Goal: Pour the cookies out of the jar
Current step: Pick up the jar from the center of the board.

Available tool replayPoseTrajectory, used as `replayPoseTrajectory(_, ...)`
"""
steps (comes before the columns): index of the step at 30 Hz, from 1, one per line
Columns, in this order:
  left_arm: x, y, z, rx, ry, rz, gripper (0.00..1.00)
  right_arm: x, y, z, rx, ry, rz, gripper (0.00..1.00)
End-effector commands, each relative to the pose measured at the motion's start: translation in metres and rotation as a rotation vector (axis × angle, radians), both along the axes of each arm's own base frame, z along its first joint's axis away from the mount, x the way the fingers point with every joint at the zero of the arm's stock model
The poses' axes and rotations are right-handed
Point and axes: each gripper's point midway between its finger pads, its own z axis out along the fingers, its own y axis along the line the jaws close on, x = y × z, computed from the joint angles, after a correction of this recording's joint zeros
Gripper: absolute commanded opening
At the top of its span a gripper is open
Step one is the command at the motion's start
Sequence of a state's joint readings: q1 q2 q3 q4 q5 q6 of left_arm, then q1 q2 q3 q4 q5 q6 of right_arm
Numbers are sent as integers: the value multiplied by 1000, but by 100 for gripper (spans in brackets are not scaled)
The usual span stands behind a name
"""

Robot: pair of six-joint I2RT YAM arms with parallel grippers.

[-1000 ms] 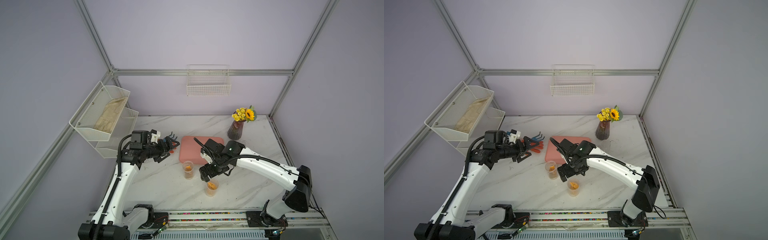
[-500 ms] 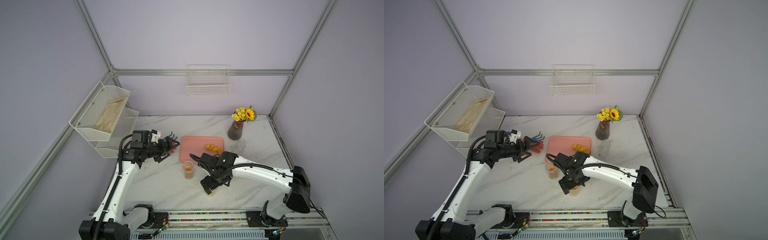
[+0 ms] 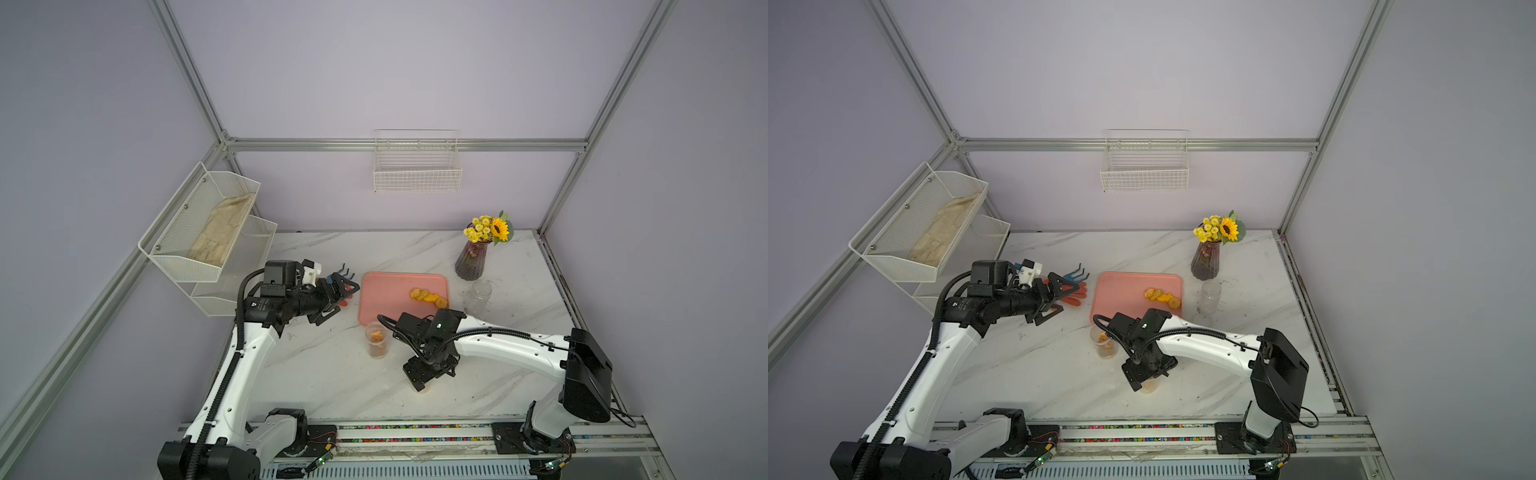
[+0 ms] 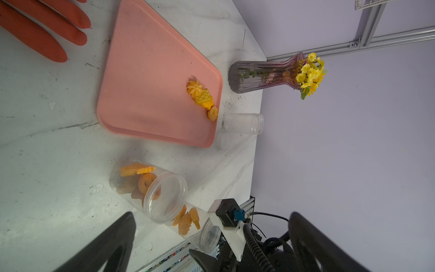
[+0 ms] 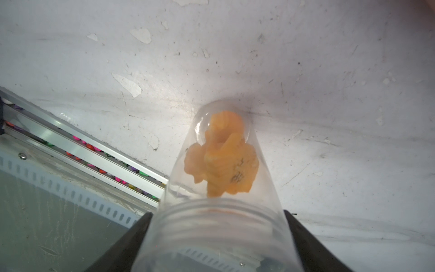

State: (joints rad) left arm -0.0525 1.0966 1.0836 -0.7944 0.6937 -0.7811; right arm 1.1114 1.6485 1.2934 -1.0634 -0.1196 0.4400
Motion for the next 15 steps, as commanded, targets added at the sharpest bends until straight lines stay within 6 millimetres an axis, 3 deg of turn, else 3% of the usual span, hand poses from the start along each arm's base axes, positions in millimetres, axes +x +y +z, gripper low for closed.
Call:
replayPoseTrajectory(1,-3,1,-3,4,-15,-7,100,-2,-3,-3,-15,1,0,81)
replayPoseTrajectory(15,-3,1,-3,6,-18,-10,100,-5,-7,-3,-37,18,5,67)
